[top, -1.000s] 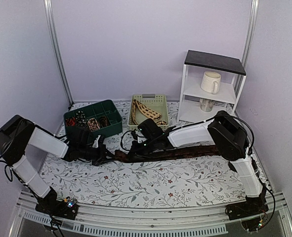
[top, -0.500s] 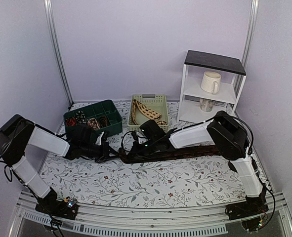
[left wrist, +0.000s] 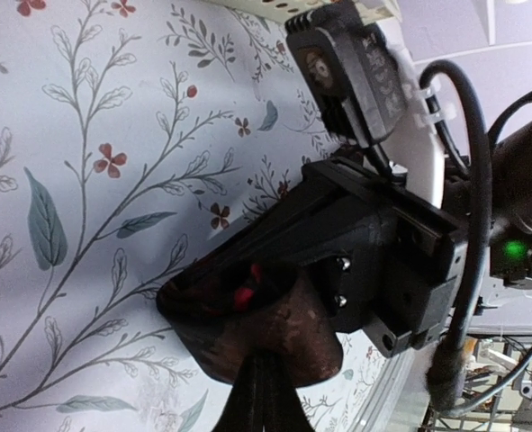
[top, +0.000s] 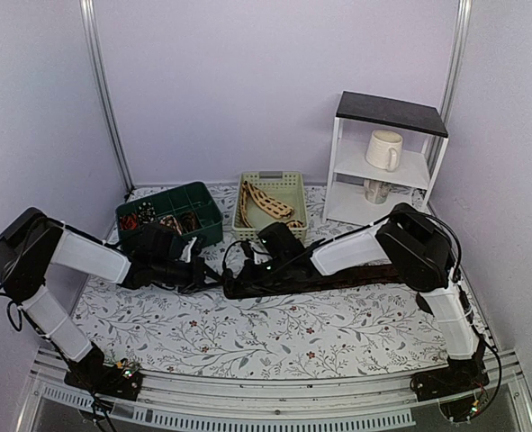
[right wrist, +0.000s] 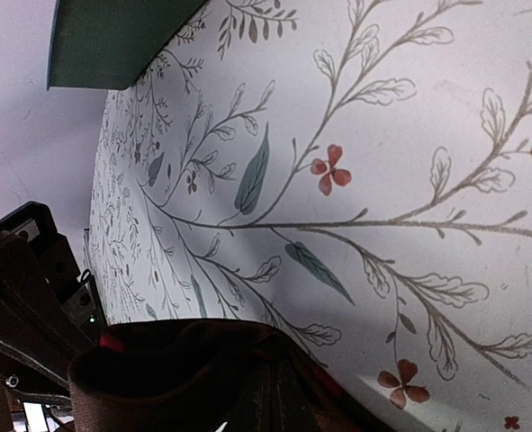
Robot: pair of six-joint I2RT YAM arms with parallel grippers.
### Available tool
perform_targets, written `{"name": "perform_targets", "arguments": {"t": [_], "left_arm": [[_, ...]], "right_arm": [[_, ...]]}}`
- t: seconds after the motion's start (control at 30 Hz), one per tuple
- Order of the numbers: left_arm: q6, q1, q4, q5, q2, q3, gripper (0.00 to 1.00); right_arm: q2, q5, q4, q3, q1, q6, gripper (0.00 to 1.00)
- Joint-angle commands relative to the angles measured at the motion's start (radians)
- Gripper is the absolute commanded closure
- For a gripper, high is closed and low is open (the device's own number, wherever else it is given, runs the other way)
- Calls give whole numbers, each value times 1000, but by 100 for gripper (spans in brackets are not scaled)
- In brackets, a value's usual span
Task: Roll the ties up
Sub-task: Pick up the tie from the center of the board, then roll the tie at the center of the board.
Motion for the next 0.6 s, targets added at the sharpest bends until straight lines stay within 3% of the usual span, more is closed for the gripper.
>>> {"name": "perform_targets", "arguments": {"t": [0.0,0.3,0.37,0.57], "left_arm": [[27,-22,-13,-5,11,35,100],[29,-39,-22,-4,25,54,100],[29,-41,-22,-5,26,55,100],[31,-48,-24,-5,32,55,100]], "right_arm": [[-59,33,1,-42,-2,2,99],[-68,-26,71,-67,-5,34,100],[-69,-30,81,-74,-5,48,96],[-119,34,63,-116,-11,59,94]]}}
